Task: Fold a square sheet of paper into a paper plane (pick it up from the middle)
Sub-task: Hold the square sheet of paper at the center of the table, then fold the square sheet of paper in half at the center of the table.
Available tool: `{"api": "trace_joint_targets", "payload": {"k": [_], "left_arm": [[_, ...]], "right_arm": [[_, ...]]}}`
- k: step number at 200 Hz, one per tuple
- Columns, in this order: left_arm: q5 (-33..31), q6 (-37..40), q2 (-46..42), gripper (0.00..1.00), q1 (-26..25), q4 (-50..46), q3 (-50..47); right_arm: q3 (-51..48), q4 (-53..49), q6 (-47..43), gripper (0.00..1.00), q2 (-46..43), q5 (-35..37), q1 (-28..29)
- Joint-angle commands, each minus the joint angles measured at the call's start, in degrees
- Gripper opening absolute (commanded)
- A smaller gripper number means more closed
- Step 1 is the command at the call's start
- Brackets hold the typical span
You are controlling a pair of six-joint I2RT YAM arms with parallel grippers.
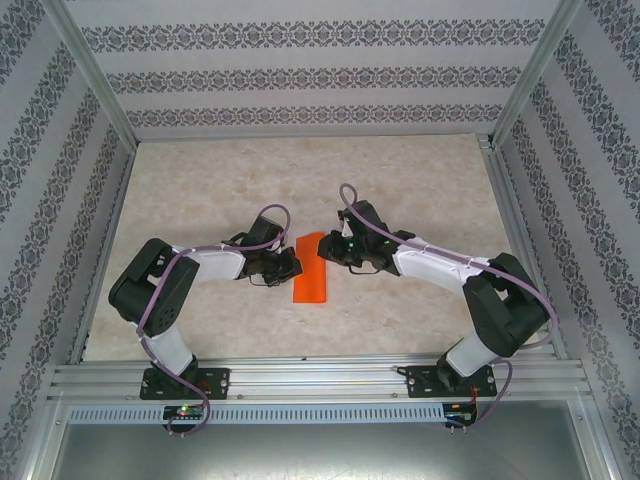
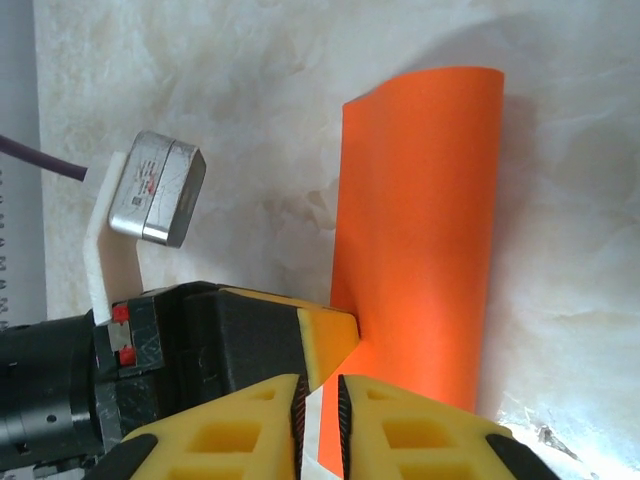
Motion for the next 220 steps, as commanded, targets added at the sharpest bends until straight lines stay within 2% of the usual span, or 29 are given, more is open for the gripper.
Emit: {"api": "trace_joint_targets", "payload": {"k": [1,112,157,193,220], "left_arm": [[-3.25,1.18,3.3,0.0,-0.8,-5.82,-1.67],[-2.46,1.28,4.32,0.0,-0.76,-5.23,-1.69],[-2.48,1.37,4.4,0.0,-0.76,-4.81,-2.06],[-2.3,1.45,4.56,0.0,-0.76,-4.34,-2.29],[-2.2,1.45,4.75,0.0,-0.83,-4.22,-2.3]], "right_arm": [[-1.6,2.9,-0.44,0.17,-2.46,-2.25,-0.31],[-0.69,6.16,1.03,0.17,1.94,-7.64,-0.94],[-1.22,4.52,2.55,0.17,1.17,-4.18,-1.88],[-0.46,6.11,2.68,0.17,2.96,-8.81,-1.1],[-0.28,6.01,2.92,0.17,4.94,-8.22,-0.08]]}}
